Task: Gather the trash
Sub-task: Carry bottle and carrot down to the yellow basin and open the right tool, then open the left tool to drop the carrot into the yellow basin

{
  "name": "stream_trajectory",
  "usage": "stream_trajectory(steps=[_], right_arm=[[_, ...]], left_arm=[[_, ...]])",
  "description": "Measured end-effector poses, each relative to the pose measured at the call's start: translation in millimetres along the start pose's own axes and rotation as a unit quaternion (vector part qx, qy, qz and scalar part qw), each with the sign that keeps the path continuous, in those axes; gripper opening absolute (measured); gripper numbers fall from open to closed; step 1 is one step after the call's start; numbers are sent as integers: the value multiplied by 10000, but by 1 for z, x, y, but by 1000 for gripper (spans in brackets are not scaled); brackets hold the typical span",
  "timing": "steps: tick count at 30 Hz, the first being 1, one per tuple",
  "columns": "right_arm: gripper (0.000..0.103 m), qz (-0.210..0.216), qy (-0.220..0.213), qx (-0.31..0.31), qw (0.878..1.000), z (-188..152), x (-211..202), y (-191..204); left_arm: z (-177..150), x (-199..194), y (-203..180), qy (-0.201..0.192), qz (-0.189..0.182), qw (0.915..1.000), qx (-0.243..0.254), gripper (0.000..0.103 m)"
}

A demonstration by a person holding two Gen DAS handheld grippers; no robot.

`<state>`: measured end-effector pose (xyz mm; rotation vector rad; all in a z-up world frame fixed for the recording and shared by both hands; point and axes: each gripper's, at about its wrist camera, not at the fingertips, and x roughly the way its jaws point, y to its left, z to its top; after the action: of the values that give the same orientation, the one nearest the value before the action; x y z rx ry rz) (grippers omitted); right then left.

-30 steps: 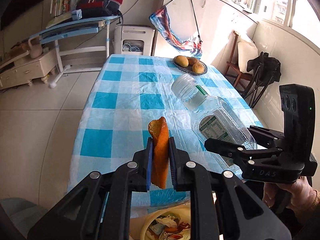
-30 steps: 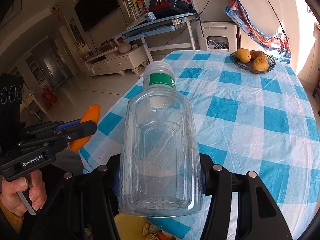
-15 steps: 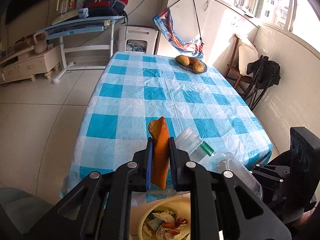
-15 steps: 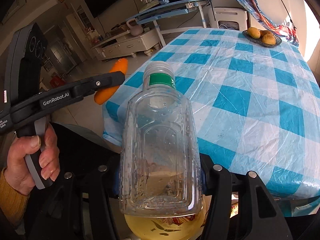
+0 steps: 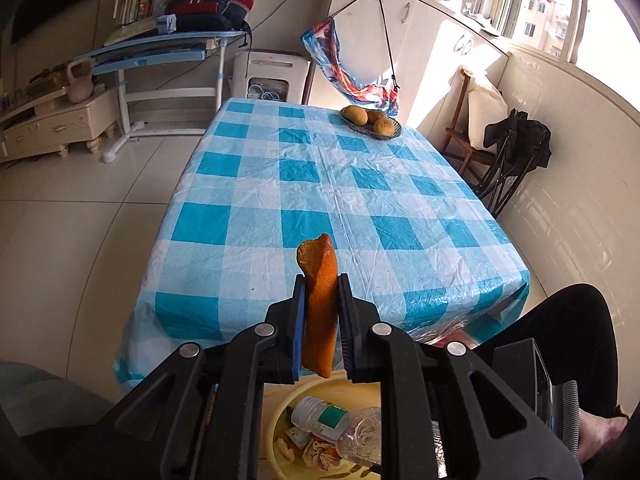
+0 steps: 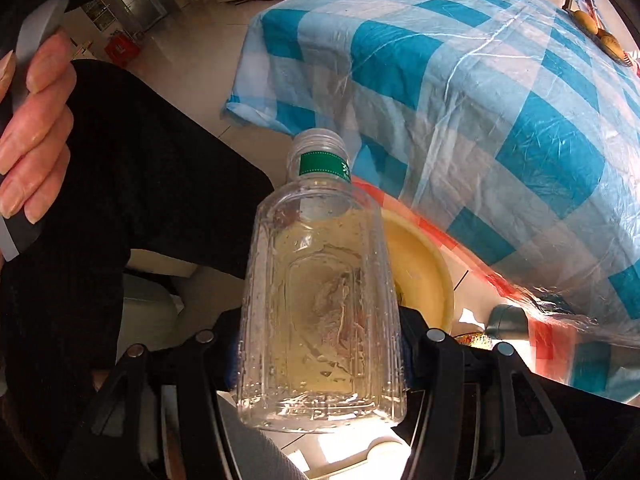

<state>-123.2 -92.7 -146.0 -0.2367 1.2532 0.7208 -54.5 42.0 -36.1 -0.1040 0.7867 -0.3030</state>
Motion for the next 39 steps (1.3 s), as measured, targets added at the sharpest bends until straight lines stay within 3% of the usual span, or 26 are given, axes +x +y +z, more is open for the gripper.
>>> stream_trajectory(steps=[4,9,15,18,21,29,39], right_arm=[[59,-194,-365,185,9990,3,-14,-6],[70,-474,-1368,1002,9844,1,-57,-37],[79,-1017,-2973,2008,9279,-14,-119,-72],[80,-1240,-3451,2307,9013,-18,-135,-81],[82,-1380,-3712,2343,8879,-22,-146,-81],[84,-1539,-3908,2255,8791,-24,-154,-86],[84,-1666,-4003,2064,8771,-23,-158,-80]], left_arm=[[-7,-6,-7,-38,-50,9999,82,15],[-13,-13,-9,-83,-131,9999,75,15],[-15,-18,-11,-123,-201,9997,107,15],[-15,-19,-11,-116,-210,9997,110,15],[-17,-18,-13,-67,-223,9996,133,15],[-35,-10,-16,351,-234,9984,375,15],[-59,2,-27,920,-357,9925,724,15]])
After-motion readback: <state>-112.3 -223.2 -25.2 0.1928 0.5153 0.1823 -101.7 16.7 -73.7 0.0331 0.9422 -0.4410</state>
